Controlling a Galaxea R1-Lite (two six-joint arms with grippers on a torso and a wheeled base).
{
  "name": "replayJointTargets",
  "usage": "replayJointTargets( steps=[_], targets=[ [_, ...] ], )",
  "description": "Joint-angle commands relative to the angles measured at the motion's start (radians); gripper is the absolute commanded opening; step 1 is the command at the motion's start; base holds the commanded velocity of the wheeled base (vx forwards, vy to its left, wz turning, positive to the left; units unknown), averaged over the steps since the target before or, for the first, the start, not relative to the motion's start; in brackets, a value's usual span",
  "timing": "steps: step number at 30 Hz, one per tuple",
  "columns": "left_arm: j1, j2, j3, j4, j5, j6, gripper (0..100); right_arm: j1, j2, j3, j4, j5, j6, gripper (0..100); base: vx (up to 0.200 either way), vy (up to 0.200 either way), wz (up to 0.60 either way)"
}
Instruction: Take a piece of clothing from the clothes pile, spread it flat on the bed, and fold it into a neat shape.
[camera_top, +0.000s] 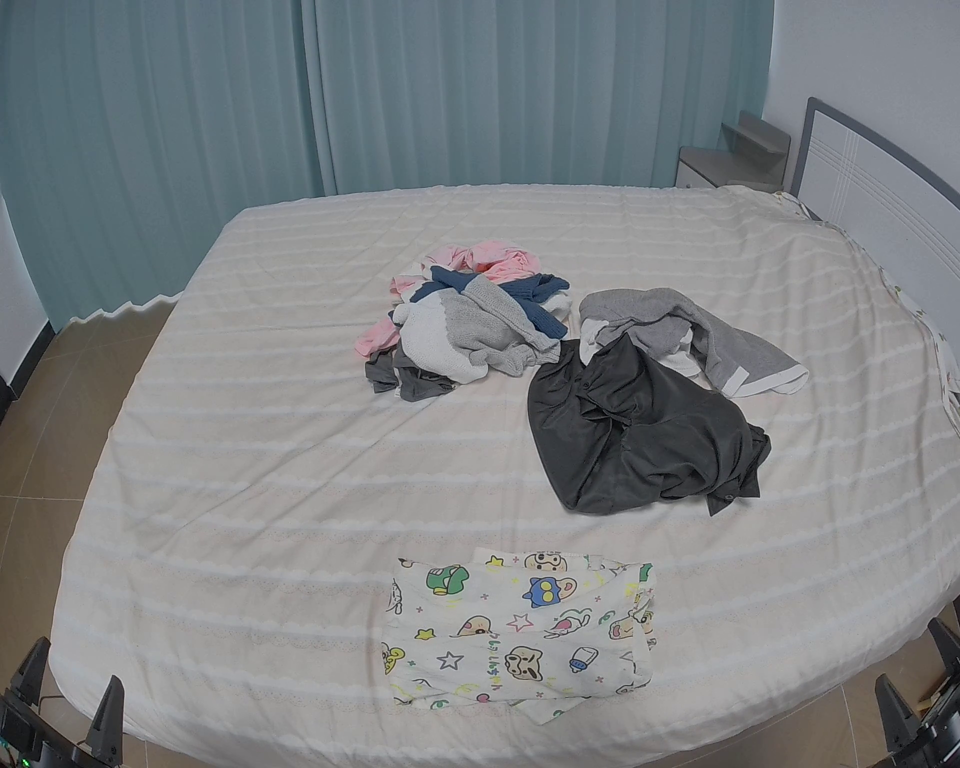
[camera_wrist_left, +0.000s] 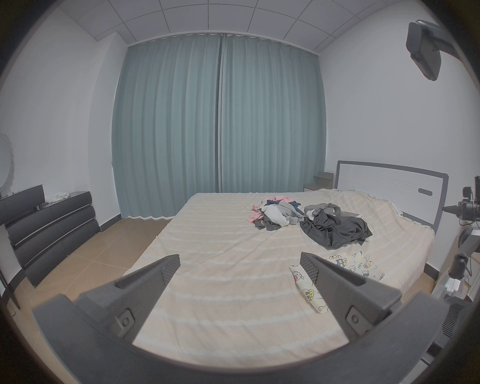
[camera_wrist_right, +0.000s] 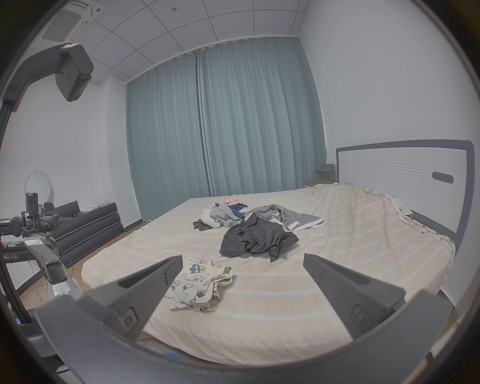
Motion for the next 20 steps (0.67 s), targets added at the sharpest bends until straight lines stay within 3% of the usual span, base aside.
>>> replayJointTargets(
  steps=[1, 20],
  targets=[
    [0.0, -0.014, 0.018, 0.001, 0.001, -0.001, 100, 0.0, -0.012, 0.018, 0.0, 0.0, -0.004, 100, 0.0, 0.0, 0.0],
    [0.0, -0.014, 0.018, 0.001, 0.001, -0.001, 100, 0.0, -0.012, 0.018, -0.002, -0.001, 0.005, 100, 0.0, 0.0, 0.0]
  ],
)
